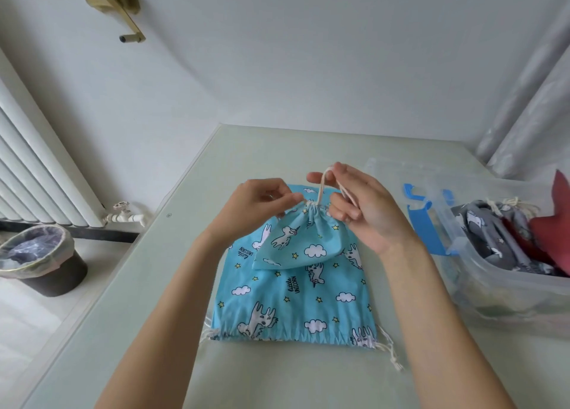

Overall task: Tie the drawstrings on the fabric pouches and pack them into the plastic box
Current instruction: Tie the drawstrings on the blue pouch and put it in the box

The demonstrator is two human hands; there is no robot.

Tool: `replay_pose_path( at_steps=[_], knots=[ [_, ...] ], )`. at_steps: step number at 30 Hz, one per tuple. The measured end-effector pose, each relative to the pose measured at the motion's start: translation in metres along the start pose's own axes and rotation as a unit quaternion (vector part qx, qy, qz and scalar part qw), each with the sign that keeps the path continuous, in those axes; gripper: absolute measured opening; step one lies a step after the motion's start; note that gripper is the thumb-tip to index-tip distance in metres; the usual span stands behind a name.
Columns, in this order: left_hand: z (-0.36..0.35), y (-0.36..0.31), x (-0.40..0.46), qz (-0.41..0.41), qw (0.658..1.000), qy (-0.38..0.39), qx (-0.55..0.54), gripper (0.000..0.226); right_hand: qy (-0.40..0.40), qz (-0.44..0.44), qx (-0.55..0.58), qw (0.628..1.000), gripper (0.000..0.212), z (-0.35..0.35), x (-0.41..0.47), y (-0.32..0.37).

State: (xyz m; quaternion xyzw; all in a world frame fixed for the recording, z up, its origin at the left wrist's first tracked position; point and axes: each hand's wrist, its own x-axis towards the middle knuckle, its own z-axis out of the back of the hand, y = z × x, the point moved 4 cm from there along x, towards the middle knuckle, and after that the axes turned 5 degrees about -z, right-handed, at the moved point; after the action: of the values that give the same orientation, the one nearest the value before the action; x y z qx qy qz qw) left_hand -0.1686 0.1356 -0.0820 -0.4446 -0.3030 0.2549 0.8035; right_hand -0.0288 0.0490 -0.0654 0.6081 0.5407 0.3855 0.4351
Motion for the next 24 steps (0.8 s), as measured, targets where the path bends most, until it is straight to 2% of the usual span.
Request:
replay_pose_path(
  at_steps=[3, 6, 10, 15, 19, 22, 24],
  knots=[
    [0.009, -0.006, -0.005, 0.0, 0.987, 0.062, -0.145, 0.023, 0.008, 0.003, -0.018, 1.0, 0.01, 0.003, -0.001, 0.002],
    [0.014, -0.011, -0.008, -0.017, 0.97, 0.068, -0.234, 0.022, 0.008, 0.01, -0.039, 0.999, 0.017, 0.004, -0.001, 0.002],
    [0.011, -0.013, -0.007, -0.011, 0.972, 0.051, -0.229, 0.021, 0.02, 0.01, -0.069, 0.997, 0.02, -0.002, -0.001, 0.0],
    [0.008, -0.012, -0.004, 0.004, 0.973, 0.021, -0.228, 0.021, -0.022, 0.019, -0.099, 0.995, 0.034, -0.006, -0.001, 0.001],
    [0.011, -0.016, -0.007, 0.001, 0.973, 0.04, -0.229, 0.027, -0.074, 0.053, -0.12, 0.989, 0.008, -0.001, -0.001, 0.006],
    [0.013, -0.019, -0.009, -0.001, 0.977, 0.048, -0.21, 0.036, -0.08, 0.058, -0.158, 0.982, 0.016, 0.001, 0.0, 0.004],
    [0.012, -0.02, -0.008, -0.02, 0.976, 0.047, -0.214, 0.032, -0.079, 0.058, -0.207, 0.973, 0.02, -0.001, 0.001, 0.002]
  ],
)
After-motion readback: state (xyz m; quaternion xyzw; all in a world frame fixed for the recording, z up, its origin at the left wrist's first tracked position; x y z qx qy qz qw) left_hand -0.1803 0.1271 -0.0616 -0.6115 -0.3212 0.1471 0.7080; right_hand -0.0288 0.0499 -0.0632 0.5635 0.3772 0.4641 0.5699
